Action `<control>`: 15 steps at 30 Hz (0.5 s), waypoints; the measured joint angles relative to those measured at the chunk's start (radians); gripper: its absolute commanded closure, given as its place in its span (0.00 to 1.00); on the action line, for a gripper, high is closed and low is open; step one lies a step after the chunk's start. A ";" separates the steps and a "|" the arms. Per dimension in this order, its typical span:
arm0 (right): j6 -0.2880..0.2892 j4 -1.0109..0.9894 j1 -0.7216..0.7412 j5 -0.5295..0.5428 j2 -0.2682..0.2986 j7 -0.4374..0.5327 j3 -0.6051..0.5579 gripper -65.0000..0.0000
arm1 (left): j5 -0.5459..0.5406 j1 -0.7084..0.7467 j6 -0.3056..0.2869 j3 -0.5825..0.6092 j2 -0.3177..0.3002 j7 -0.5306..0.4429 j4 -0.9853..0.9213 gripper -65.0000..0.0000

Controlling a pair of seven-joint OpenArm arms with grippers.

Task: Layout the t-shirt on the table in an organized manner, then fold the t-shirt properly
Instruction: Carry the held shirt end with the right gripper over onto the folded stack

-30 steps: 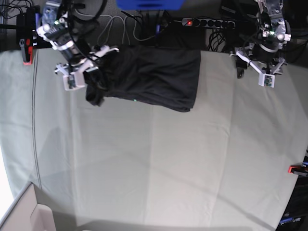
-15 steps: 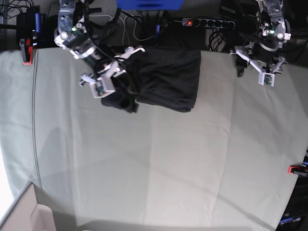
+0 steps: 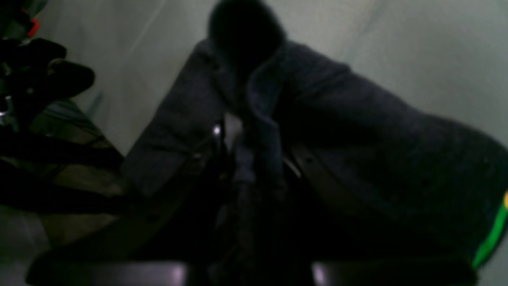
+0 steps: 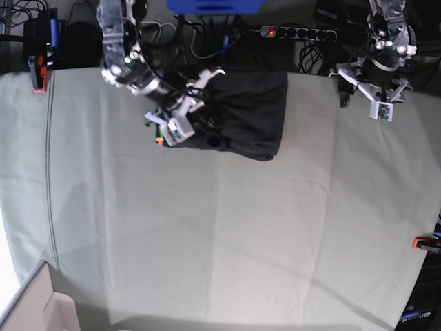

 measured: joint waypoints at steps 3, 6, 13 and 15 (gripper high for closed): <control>0.000 -0.027 0.043 0.002 0.000 -0.052 -0.047 1.00 | 0.000 0.000 0.000 0.000 0.000 0.000 0.000 0.32; 0.000 -0.074 0.093 0.003 0.003 -0.095 -0.099 1.00 | 0.000 0.003 0.000 -0.001 0.000 0.001 0.000 0.32; 0.000 -0.151 0.167 0.001 -0.003 -0.111 -0.134 1.00 | -0.001 0.019 0.000 -0.001 -0.002 0.000 0.001 0.32; 0.000 -0.153 0.175 0.001 -0.012 -0.110 -0.134 1.00 | -0.001 0.019 0.000 -0.001 -0.002 0.000 0.001 0.32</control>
